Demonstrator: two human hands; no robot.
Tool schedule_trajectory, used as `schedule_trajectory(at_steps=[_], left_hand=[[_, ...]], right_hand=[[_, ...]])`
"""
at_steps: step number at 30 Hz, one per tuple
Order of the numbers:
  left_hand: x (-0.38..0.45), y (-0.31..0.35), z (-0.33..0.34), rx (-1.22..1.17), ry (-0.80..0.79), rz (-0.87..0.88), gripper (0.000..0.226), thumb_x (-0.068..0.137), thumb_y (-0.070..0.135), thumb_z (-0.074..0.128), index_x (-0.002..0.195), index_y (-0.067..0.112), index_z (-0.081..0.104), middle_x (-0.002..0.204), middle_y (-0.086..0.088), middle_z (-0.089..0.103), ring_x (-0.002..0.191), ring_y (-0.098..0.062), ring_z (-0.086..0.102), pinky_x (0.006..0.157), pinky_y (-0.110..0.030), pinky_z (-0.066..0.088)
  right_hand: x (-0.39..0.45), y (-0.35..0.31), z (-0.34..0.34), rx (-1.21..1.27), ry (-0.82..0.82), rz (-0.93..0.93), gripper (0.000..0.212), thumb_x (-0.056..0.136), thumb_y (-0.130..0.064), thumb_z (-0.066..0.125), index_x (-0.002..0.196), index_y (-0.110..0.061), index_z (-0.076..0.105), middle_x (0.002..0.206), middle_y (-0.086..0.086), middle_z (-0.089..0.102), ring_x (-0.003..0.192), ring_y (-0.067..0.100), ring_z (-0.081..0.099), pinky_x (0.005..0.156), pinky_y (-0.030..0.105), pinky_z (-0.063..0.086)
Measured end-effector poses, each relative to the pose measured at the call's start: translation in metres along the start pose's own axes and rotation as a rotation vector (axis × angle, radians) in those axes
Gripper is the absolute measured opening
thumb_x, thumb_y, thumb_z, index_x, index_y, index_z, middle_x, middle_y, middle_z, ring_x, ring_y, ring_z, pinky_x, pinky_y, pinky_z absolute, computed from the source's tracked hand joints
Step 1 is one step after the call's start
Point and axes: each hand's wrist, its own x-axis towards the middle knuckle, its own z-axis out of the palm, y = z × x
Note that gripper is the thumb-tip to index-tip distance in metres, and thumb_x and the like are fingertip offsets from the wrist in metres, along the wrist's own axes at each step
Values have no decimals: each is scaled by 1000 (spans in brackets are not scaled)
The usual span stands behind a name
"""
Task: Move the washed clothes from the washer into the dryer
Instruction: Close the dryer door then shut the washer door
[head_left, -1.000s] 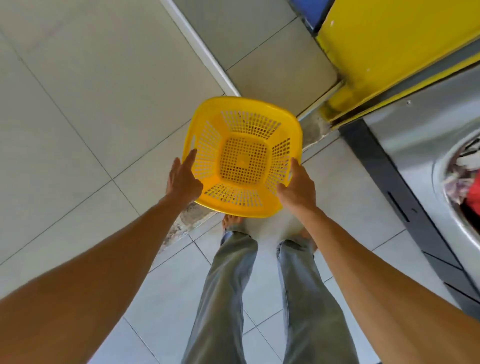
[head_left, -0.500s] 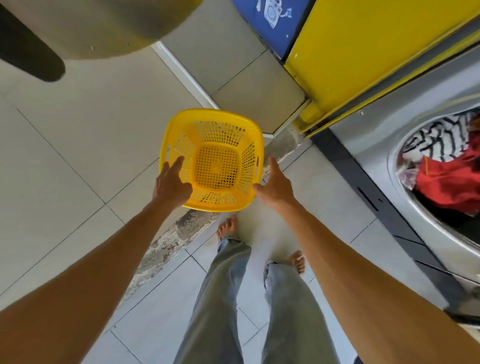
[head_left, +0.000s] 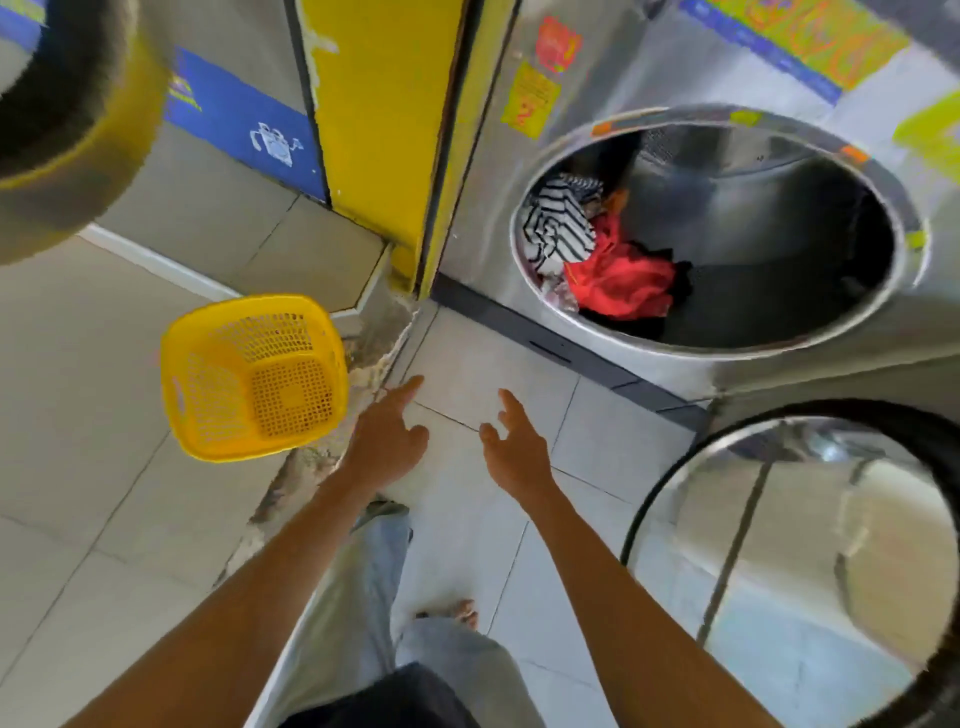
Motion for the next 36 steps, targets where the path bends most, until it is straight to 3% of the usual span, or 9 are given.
schedule_trajectory(at_steps=[5, 8, 12, 18, 21, 23, 25, 28, 36], left_hand=[[-76, 57, 56, 60, -164, 120, 70, 87, 12, 55, 150, 35, 37, 146, -10, 52, 119, -28, 59, 96, -24, 46], [-127, 88, 89, 25, -246, 171, 69, 91, 15, 56, 151, 38, 33, 157, 4, 36, 133, -23, 49, 108, -31, 42], [-182, 121, 131, 40, -307, 210, 65, 95, 16, 55, 151, 39, 31, 159, 4, 34, 141, -22, 40, 100, -25, 38], [-245, 183, 173, 98, -458, 359, 67, 91, 12, 49, 151, 37, 34, 158, 8, 35, 135, -9, 42, 93, -11, 44], [-265, 208, 192, 130, -506, 433, 65, 92, 11, 49, 151, 33, 36, 157, 5, 36, 131, -9, 47, 86, -10, 40], [-274, 218, 205, 133, -526, 457, 64, 91, 11, 50, 150, 33, 38, 156, 5, 38, 104, 2, 57, 69, -2, 44], [-282, 223, 214, 163, -533, 488, 63, 91, 11, 51, 150, 32, 38, 155, 5, 39, 105, 4, 51, 58, 8, 37], [-287, 223, 224, 210, -543, 529, 64, 92, 9, 51, 151, 31, 36, 158, 4, 35, 141, -14, 38, 94, -11, 30], [-266, 216, 215, 265, -525, 472, 69, 92, 2, 50, 151, 33, 35, 158, 0, 35, 144, -21, 36, 115, -36, 36]], right_hand=[[-97, 53, -53, 241, 230, 59, 55, 103, -33, 48, 155, -31, 28, 154, 3, 46, 139, 21, 48, 110, 33, 38], [-158, 84, -93, 365, 335, 100, 57, 103, -31, 50, 155, -33, 27, 155, 4, 44, 137, 23, 49, 103, 31, 43], [-233, 122, -146, 419, 552, 138, 51, 104, -28, 49, 152, -29, 34, 154, 1, 46, 132, 22, 54, 90, 21, 38], [-316, 160, -190, 438, 959, 108, 33, 101, -22, 55, 134, -21, 54, 135, 2, 60, 111, 14, 60, 88, 25, 48], [-328, 184, -198, 344, 1154, 204, 36, 98, -16, 54, 134, -19, 50, 139, 8, 52, 126, 27, 49, 102, 41, 48], [-325, 202, -201, 307, 1041, 325, 50, 98, -18, 53, 145, -17, 37, 149, 9, 42, 135, 33, 40, 109, 50, 40], [-317, 218, -201, 369, 859, 363, 49, 100, -20, 48, 145, -13, 31, 144, 13, 46, 128, 36, 49, 104, 50, 45], [-310, 232, -199, 375, 779, 343, 32, 101, -18, 43, 133, -15, 37, 125, 12, 55, 103, 29, 59, 90, 43, 53], [-282, 209, -193, 337, 684, 268, 15, 100, -26, 53, 111, -16, 55, 104, 5, 65, 92, 23, 66, 81, 38, 60]])
